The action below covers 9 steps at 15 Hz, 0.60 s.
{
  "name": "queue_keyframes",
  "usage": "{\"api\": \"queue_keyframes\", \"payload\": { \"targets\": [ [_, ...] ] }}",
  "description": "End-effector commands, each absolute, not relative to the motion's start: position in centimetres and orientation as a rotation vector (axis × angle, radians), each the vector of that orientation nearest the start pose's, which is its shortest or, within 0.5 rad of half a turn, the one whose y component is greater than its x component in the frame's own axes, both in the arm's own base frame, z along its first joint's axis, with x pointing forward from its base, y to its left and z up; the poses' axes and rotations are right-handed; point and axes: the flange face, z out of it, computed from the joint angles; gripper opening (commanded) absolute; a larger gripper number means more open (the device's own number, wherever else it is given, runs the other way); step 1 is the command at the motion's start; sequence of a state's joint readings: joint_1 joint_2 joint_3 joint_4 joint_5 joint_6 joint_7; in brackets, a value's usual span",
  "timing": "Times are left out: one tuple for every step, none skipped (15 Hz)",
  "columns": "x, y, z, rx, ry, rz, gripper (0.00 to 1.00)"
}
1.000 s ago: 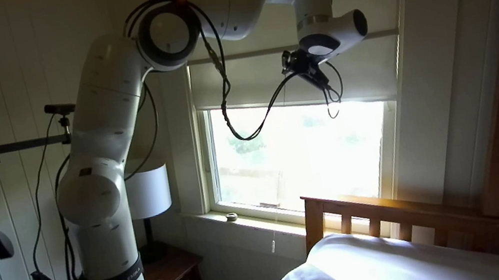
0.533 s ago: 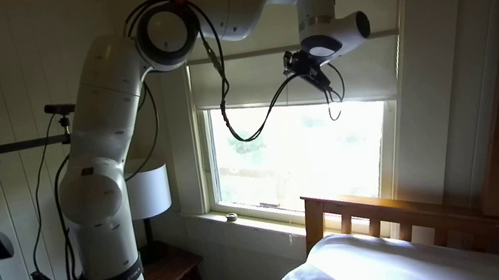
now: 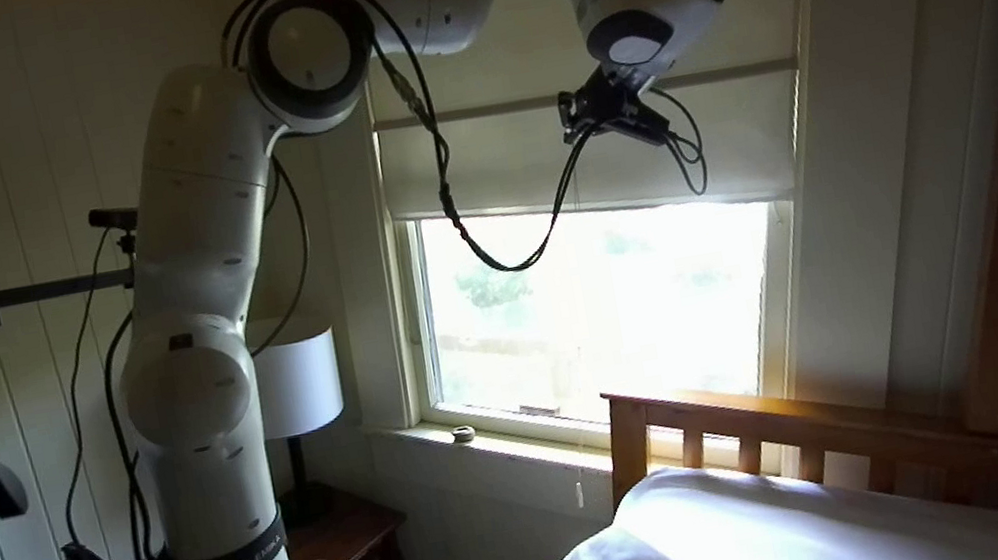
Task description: Close the curtain
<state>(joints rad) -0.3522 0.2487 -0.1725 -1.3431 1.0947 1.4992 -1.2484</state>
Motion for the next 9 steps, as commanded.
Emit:
{"api": "queue_keyframes", "payload": {
  "targets": [
    [60.2,-17.0,65.6,-2.095,-1.023,-0.961,0.00],
    [60.7,-15.7,65.9,-2.093,-1.071,-0.976,0.00],
    [61.0,-14.3,66.5,-2.098,-1.116,-0.991,0.00],
    [61.7,-12.7,66.4,-2.106,-1.176,-1.000,0.00],
    [62.2,-11.2,66.4,-2.120,-1.228,-1.014,0.00],
    [62.8,-9.8,66.5,-2.139,-1.269,-1.024,0.00],
    [63.6,-8.3,66.2,-2.157,-1.307,-1.031,0.00],
    [64.2,-7.0,66.0,-2.173,-1.336,-1.028,0.00],
    [64.9,-5.8,65.3,-2.195,-1.358,-1.014,0.00]
  ]
}}
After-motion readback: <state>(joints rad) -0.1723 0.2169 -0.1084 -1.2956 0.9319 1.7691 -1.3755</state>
